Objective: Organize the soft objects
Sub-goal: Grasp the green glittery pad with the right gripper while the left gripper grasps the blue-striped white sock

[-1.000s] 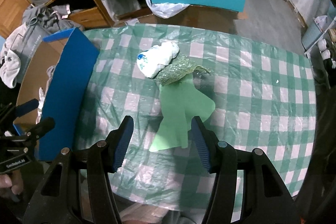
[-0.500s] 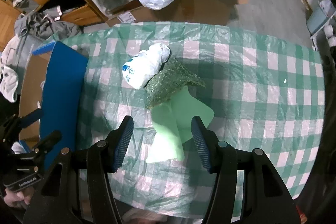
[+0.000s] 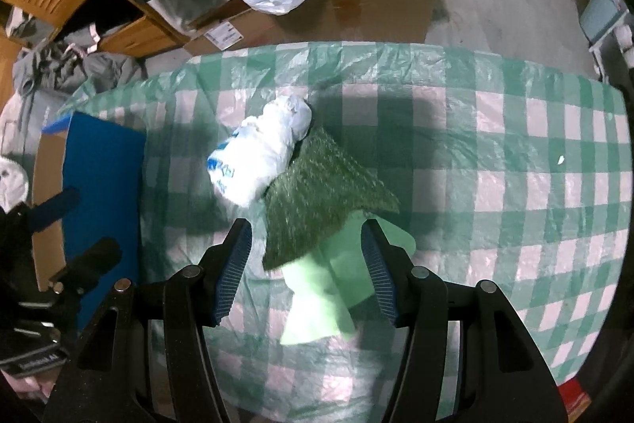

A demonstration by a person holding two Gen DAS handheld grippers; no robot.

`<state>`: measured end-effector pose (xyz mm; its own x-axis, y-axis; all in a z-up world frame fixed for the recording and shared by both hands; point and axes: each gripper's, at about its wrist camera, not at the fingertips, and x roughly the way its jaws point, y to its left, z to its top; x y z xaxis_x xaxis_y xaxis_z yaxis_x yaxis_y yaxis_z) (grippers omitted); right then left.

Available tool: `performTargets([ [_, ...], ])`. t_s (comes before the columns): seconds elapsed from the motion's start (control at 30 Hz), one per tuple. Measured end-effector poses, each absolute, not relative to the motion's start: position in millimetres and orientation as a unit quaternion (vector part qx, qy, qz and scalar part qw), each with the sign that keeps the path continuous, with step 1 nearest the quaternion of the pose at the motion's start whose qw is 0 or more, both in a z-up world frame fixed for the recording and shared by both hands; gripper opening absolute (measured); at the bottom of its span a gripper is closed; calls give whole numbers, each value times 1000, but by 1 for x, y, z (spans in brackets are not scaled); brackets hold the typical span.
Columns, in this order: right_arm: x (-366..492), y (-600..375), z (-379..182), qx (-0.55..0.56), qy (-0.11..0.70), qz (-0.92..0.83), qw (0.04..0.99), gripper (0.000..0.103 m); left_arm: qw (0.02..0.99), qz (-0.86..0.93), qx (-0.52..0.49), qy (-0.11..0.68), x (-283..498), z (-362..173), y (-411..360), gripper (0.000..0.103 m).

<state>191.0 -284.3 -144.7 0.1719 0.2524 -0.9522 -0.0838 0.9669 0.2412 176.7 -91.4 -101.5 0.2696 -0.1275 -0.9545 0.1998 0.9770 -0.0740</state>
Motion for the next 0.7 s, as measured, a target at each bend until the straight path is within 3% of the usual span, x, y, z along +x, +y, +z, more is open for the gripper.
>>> performTargets([
  [0.53,218,-278,-157,76,632,127,760,56,776,-100,21,622,204,-141,-97,80],
  [0.67,221,-275,-161,70,634,133,759,31,773,-100,20,627,210,-148,-99,80],
  [0.7,221,-275,-162,69,634,133,759,20,772,-101,18,628,211,-149,-100,80],
])
